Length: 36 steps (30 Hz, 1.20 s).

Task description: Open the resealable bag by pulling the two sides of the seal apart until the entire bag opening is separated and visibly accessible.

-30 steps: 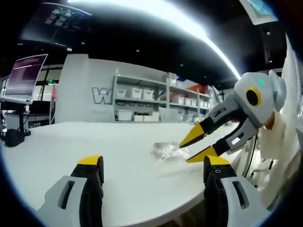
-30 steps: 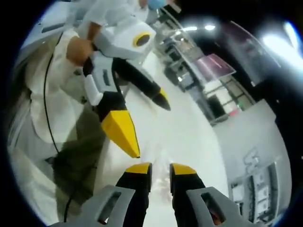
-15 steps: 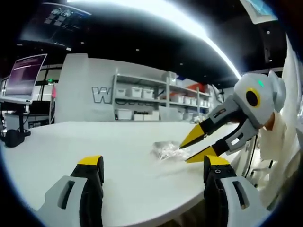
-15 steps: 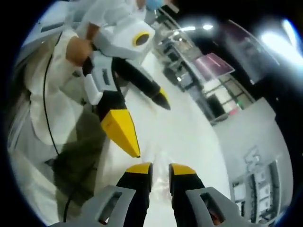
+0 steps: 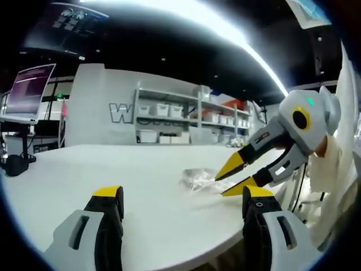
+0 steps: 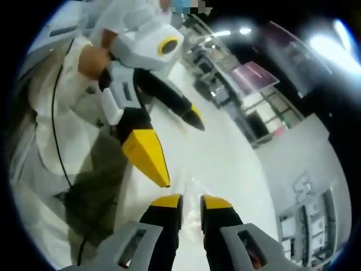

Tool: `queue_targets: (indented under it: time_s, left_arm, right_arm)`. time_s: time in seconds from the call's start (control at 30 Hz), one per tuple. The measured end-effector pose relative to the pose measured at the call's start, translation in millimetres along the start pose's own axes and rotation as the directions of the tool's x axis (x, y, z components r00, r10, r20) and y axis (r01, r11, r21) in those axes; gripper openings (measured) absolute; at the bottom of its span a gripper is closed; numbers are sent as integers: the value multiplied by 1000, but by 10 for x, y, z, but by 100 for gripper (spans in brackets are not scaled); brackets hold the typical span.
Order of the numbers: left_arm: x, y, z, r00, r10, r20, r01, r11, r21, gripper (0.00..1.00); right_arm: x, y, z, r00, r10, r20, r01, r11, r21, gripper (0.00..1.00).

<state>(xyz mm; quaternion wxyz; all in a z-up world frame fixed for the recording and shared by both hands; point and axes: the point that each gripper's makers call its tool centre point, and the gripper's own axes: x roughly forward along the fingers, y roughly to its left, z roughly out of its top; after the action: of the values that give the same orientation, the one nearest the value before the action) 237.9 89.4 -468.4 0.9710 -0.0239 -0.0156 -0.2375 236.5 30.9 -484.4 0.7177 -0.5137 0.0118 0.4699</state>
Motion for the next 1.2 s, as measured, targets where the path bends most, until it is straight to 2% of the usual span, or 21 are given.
queue_targets:
  time_s: [0.43, 0.63, 1.03, 1.2]
  left_arm:
    - [-7, 0, 8, 1000, 1, 1, -1, 1000, 2, 85]
    - [-6, -2, 5, 1000, 2, 0, -2, 1000, 5, 85]
    - [-1, 5, 2, 1000, 4, -1, -4, 1000, 6, 85]
    - [4, 10, -10, 1000, 4, -8, -4, 1000, 14, 84]
  right_arm:
    - [15, 48, -1, 1000, 20, 9, -21, 999, 47, 6]
    - [22, 83, -12, 999, 40, 12, -41, 992, 122, 1]
    - [37, 110, -36, 999, 41, 7, -42, 991, 124, 0]
    - [28, 74, -5, 999, 18, 35, -24, 984, 177, 0]
